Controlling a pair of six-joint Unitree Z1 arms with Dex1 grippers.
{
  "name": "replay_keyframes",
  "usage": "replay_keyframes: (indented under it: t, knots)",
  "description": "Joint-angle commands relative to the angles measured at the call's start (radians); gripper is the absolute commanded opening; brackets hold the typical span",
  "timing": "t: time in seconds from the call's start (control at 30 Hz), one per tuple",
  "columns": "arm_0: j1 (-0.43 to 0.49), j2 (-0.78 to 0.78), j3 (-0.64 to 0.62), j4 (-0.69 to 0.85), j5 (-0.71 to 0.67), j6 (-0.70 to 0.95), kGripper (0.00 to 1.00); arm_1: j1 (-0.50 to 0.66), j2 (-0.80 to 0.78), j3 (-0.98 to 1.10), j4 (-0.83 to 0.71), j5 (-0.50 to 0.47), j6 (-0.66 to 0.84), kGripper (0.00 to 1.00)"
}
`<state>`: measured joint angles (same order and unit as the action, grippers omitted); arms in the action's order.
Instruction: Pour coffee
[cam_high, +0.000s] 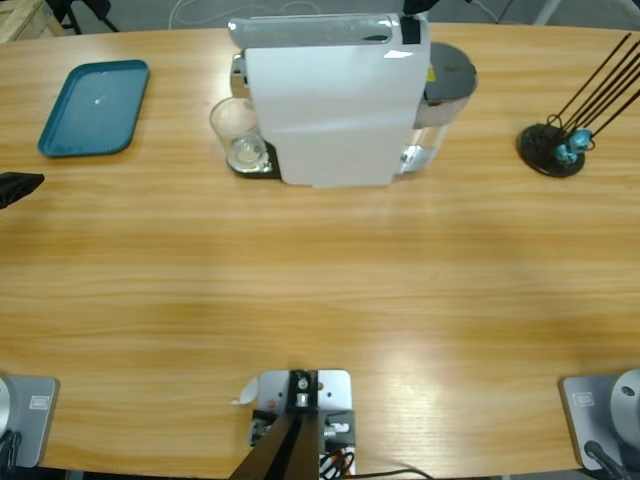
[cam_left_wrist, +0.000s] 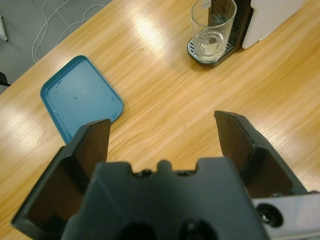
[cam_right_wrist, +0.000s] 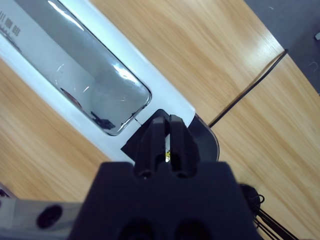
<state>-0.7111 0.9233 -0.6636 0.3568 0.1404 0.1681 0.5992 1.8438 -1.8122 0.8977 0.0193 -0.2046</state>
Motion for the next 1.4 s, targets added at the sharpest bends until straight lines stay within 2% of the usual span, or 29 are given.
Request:
replay_keyframes:
  t: [0.03, 0.23, 0.33, 0.47, 0.67, 0.73, 0.87, 0.9, 1.17, 1.2, 1.4]
  knots:
    - [0.004, -0.005, 0.041, -0.012, 0.01, -0.01, 0.895, -0.015, 0.026, 0.083, -0.025, -0.007, -0.008, 0.0]
    - [0.004, -0.006, 0.041, -0.012, 0.01, -0.01, 0.895, -0.015, -0.016, 0.107, -0.036, -0.027, -0.007, 0.0]
    - [0.004, -0.007, 0.041, -0.012, 0.01, -0.01, 0.895, -0.015, -0.126, 0.15, -0.085, -0.028, -0.004, 0.0]
    - [0.004, -0.006, 0.04, -0.012, 0.008, -0.01, 0.895, -0.015, -0.229, 0.266, -0.149, 0.024, 0.002, 0.0]
    - [0.004, -0.001, 0.04, -0.012, 0.007, -0.01, 0.895, -0.015, -0.247, 0.292, -0.15, 0.071, 0.002, 0.004]
    - [0.004, 0.0, 0.04, -0.011, 0.007, -0.01, 0.895, -0.015, -0.241, 0.282, -0.146, 0.08, 0.002, 0.29]
    - [0.004, 0.003, 0.041, -0.012, 0.007, -0.01, 0.899, -0.015, -0.239, 0.286, -0.142, 0.098, 0.002, 0.683]
    - [0.004, 0.004, 0.041, -0.012, 0.007, -0.01, 0.899, -0.015, -0.24, 0.289, -0.141, 0.1, 0.002, 0.751]
    - [0.002, 0.008, 0.042, -0.012, 0.005, -0.01, 0.904, -0.016, -0.271, 0.34, -0.141, 0.1, 0.002, 0.752]
    - [0.002, 0.009, 0.042, -0.012, 0.005, -0.01, 0.904, -0.016, -0.289, 0.367, -0.148, 0.097, 0.006, 0.783]
    - [0.002, 0.013, 0.042, -0.018, -0.007, -0.01, 0.904, -0.016, -0.484, 0.651, -0.294, 0.094, 0.079, 0.826]
